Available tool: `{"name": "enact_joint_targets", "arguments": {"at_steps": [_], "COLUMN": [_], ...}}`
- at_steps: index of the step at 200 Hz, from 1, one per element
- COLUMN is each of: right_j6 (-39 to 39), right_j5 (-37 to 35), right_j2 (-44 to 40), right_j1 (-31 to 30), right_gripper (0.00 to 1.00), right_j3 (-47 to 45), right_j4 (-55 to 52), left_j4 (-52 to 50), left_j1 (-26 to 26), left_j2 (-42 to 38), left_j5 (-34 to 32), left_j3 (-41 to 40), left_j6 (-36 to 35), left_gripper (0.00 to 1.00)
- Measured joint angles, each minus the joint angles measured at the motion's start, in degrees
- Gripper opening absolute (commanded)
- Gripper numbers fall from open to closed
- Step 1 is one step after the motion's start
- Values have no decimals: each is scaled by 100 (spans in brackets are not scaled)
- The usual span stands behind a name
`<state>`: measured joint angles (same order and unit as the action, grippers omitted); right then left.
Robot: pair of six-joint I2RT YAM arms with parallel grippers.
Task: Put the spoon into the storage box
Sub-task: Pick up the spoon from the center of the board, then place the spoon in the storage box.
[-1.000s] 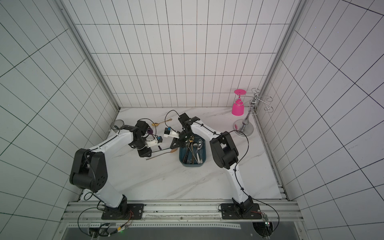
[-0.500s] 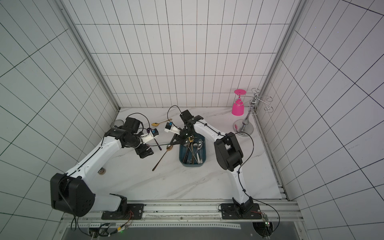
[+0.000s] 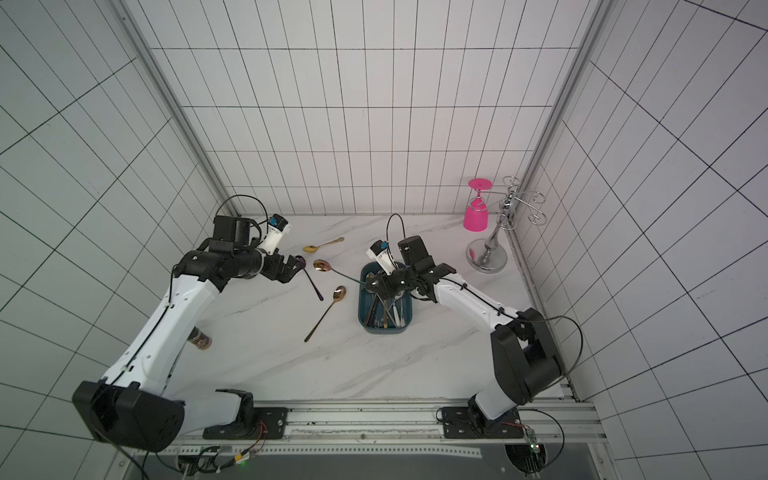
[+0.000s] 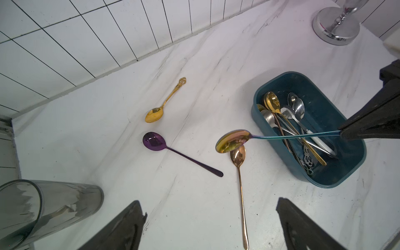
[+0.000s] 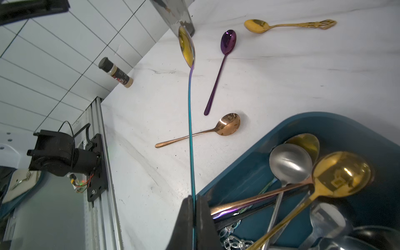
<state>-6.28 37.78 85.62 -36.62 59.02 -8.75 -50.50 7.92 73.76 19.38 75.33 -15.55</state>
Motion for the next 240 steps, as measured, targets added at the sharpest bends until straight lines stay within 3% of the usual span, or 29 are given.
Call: {"name": "enact_joint_targets", "arguments": {"at_steps": [31,60,112,240], "right_j6": [-1554,-2922,-4542,-5888], "right_j5": [-643,-1401,-2647,-3047], "right_j2": [-1322,-2601,-4260,-3029], "right_j1": [2,15,31,-55], "right_gripper": [0,0,0,0], "right_j3": [-1547,-2686,-3589,-3630], "right_j4": [931,1130,914,1141], "left_j4": [175,337,553,483], "left_j1": [-166,-391,-393,103], "left_j2": [-72,-74,-50,1010], "left_j5": [260,404,940,1027], "left_j3": [-297,-608,-1095,-1152], "left_j6": [387,643,763,739], "left_gripper": [99,99,99,94]}}
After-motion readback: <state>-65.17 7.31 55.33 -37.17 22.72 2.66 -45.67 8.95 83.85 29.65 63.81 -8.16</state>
